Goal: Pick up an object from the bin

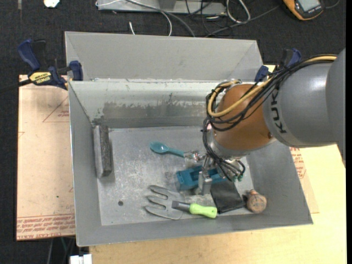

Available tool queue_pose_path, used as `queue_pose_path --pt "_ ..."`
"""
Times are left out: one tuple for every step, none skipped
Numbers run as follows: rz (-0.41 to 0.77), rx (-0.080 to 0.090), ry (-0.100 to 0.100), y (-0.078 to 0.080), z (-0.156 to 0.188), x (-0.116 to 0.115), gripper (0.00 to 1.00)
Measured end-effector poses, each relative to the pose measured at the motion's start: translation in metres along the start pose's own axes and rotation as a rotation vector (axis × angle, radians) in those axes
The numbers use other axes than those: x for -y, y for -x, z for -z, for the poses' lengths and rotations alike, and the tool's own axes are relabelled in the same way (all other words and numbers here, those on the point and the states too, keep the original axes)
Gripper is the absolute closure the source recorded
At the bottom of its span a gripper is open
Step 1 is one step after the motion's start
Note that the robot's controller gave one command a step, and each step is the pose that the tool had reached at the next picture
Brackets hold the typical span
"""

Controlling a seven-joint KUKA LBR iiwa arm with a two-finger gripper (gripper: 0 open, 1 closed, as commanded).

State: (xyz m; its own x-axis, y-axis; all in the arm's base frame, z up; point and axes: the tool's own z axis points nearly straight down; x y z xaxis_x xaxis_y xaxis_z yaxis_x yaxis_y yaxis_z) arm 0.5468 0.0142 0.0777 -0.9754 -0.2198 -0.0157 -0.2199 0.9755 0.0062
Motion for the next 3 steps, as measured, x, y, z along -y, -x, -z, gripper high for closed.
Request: queue_pose_path --pt "0.222 0.002 0.003 0.005 -0.002 0.01 1.0" --pt "0.341 -0.006 0.003 -0.005 0.055 0.011 1.0" --pt "0.266 -0.009 0.005 0.004 0.123 0.005 1.0"
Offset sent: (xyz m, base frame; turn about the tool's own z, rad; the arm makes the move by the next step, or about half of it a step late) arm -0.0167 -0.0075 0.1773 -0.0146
